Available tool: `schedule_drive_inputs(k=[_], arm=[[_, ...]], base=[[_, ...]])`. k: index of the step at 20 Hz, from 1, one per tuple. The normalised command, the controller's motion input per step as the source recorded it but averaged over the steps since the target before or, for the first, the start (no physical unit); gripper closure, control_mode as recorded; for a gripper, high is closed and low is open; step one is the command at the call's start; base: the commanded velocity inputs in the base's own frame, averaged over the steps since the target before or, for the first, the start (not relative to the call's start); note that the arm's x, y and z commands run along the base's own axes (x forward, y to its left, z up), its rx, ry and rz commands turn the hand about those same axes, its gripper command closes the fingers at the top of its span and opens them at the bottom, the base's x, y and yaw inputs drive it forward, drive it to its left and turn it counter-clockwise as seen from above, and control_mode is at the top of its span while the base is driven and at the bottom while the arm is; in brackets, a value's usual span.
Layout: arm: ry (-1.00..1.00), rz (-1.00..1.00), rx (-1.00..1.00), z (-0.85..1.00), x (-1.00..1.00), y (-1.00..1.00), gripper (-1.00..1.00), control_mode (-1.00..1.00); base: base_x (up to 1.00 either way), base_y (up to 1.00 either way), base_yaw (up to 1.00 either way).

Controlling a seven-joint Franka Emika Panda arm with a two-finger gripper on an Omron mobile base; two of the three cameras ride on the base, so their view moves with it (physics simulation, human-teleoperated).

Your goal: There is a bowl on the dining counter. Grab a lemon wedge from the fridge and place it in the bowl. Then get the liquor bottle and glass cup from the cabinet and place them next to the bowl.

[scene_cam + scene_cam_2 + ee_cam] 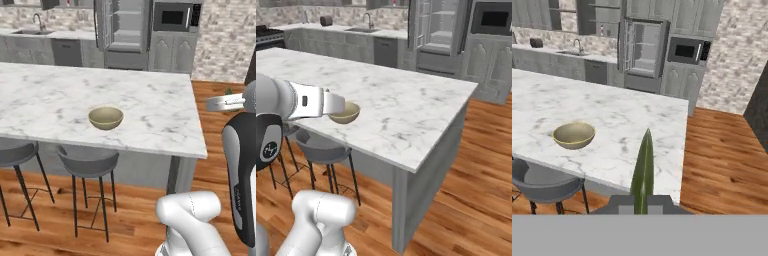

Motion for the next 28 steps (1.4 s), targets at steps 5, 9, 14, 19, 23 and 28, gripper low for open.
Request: schedule_drive_inputs(k=[5,9,14,19,23,28], arm=[[0.0,0.0,0.0,0.0,0.0,0.0,1.0,1.0],[0.0,0.0,0.0,0.0,0.0,0.0,1.0,1.0],[0.0,0.0,0.0,0.0,0.0,0.0,1.0,1.0],[0.0,0.0,0.0,0.0,0.0,0.0,1.0,1.0],[0.0,0.0,0.0,0.0,0.0,0.0,1.0,1.0],[0.0,0.0,0.0,0.0,0.0,0.0,1.0,1.0]], base=[[0.34,0.7,-0.45],[0.21,0.61,-0.41],[0.22,0.6,-0.33],[0.31,0.48,-0.2],[0.35,0.42,-0.11],[0.39,0.44,-0.06]])
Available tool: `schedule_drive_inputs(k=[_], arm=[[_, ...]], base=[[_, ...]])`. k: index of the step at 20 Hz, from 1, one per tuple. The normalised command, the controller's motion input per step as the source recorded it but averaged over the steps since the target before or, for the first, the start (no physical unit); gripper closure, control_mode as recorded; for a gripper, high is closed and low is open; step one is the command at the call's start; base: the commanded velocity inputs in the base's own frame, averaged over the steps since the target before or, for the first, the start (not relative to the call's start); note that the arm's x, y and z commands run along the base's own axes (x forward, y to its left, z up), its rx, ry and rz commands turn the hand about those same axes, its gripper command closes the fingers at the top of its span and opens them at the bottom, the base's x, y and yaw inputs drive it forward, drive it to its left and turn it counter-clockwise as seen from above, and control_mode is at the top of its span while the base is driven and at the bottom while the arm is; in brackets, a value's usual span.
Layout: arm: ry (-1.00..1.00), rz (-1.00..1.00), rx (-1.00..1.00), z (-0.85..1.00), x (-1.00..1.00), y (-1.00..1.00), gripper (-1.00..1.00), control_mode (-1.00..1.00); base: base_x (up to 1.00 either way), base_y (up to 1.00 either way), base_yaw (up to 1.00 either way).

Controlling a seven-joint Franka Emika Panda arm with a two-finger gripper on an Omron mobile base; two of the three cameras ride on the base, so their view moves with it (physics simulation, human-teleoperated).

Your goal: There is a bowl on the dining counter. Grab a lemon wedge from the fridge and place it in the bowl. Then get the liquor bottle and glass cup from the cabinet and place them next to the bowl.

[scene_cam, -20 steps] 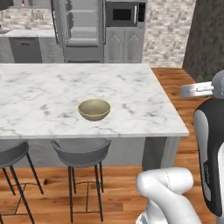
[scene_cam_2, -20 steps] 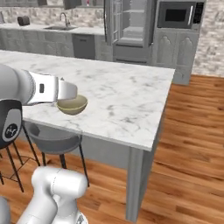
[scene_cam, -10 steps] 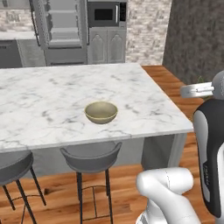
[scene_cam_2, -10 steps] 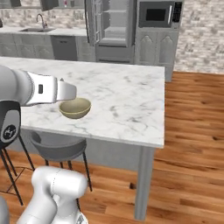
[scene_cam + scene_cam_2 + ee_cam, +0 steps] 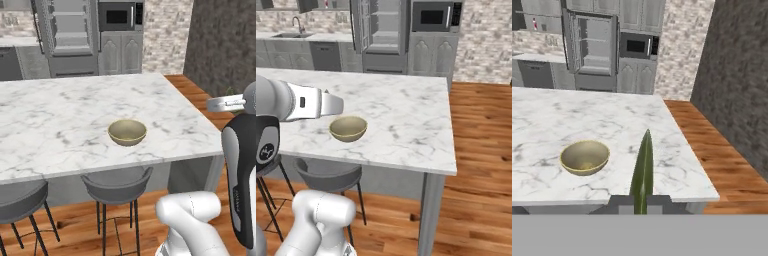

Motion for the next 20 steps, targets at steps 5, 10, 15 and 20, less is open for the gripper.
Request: schedule_drive_inputs(k=[5,10,15,20], arm=[[0.0,0.0,0.0,0.0,0.0,0.0,1.0,1.0],[0.0,0.0,0.0,0.0,0.0,0.0,1.0,1.0],[0.0,0.0,0.0,0.0,0.0,0.0,1.0,1.0],[0.02,0.0,0.0,-0.09,0.08,0.04,1.0,-1.0]], base=[[0.47,0.39,-0.01],[0.46,0.37,0.0],[0.34,0.27,0.0],[0.27,0.16,0.0]])
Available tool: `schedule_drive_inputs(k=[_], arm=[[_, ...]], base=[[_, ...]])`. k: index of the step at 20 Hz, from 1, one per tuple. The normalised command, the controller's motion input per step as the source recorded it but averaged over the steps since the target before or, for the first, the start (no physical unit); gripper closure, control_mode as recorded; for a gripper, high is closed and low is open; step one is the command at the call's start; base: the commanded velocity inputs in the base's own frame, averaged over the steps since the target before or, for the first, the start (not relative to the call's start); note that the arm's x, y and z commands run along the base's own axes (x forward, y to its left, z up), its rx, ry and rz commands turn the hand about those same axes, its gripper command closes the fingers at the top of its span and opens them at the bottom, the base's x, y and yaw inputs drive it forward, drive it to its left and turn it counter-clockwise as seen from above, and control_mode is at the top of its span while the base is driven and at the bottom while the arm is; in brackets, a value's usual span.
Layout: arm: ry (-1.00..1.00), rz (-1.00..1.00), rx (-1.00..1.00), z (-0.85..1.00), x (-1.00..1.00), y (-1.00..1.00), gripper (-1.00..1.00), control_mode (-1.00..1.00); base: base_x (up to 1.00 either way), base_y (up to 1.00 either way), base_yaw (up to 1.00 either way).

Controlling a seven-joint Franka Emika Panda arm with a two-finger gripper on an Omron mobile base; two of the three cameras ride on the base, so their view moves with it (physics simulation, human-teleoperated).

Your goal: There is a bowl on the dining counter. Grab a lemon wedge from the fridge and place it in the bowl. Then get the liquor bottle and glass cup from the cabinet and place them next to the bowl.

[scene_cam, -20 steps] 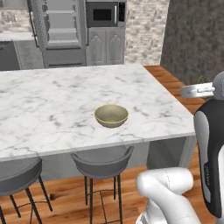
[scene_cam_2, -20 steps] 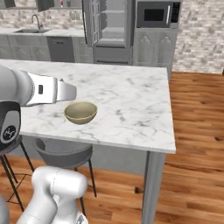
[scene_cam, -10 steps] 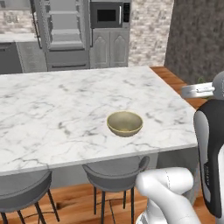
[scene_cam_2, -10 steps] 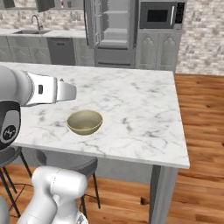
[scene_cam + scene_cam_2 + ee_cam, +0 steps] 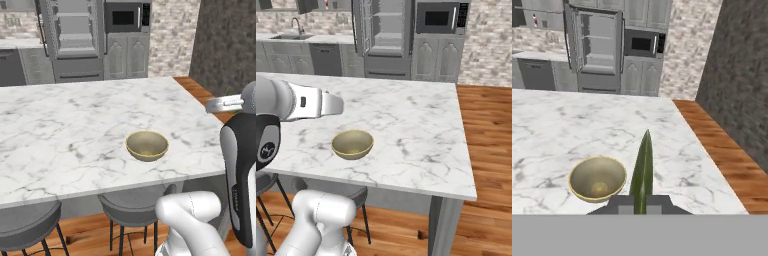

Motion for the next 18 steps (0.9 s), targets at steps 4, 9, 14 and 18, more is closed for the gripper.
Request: schedule_drive_inputs(k=[4,9,14,18], arm=[[0.15,0.0,0.01,-0.35,0.41,0.17,1.0,-1.0],[0.23,0.0,0.0,-0.45,0.57,0.33,1.0,-1.0],[0.21,0.0,0.0,-0.63,0.53,0.41,1.0,-1.0],[0.12,0.0,0.0,-0.79,0.35,0.23,1.0,-1.0]], base=[[0.0,0.0,0.0],[0.0,0.0,0.0],[0.0,0.0,0.0],[0.0,0.0,0.0]])
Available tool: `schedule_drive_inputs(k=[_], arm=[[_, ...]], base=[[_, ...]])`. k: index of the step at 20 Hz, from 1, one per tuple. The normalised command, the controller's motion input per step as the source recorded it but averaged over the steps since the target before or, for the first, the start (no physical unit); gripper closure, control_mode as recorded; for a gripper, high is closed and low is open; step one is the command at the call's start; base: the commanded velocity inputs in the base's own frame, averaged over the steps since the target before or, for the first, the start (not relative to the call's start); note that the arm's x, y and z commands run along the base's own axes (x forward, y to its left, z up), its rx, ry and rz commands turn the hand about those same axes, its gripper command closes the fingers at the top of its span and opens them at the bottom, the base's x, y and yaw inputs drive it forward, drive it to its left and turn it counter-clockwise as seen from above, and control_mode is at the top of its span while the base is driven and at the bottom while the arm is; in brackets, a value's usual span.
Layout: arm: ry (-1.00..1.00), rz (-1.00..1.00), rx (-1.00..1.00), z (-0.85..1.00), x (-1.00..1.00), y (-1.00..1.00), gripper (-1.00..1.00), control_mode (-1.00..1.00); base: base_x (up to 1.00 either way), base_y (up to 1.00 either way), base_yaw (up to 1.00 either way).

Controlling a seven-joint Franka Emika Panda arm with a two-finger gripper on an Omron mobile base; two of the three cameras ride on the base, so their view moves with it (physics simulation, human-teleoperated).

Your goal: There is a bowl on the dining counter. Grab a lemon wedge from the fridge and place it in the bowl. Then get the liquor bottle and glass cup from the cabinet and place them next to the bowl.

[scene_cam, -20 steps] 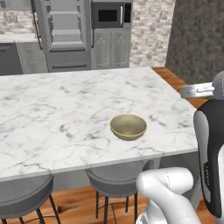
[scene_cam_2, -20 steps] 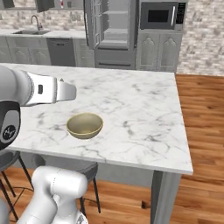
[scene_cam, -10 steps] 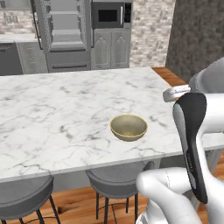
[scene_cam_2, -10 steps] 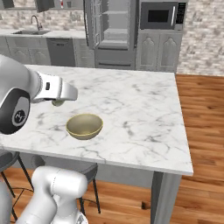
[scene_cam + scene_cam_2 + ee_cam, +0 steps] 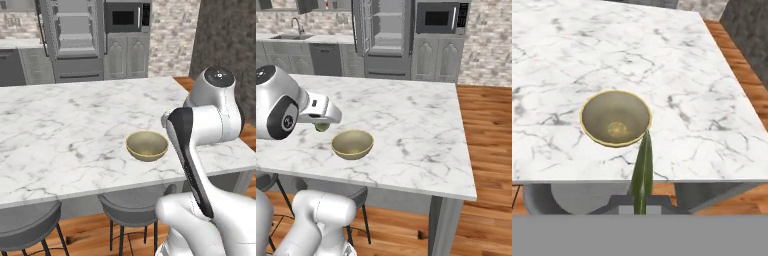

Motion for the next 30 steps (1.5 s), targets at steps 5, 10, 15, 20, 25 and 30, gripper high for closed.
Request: schedule_drive_inputs(k=[5,10,15,20,25,30], arm=[[0.07,0.0,0.0,-0.68,0.35,0.09,1.0,-1.0],[0.05,0.05,0.04,-0.21,0.6,0.0,1.0,-1.0],[0.19,0.08,0.11,-0.12,0.83,0.0,1.0,-1.0],[0.19,0.03,0.03,-0.58,0.54,0.08,1.0,-1.0],[0.12,0.0,0.0,-0.79,0.42,0.23,1.0,-1.0],[0.07,0.0,0.0,-0.73,0.33,0.15,1.0,-1.0]], base=[[0.0,0.0,0.0],[0.0,0.0,0.0],[0.0,0.0,0.0],[0.0,0.0,0.0],[0.0,0.0,0.0],[0.0,0.0,0.0]])
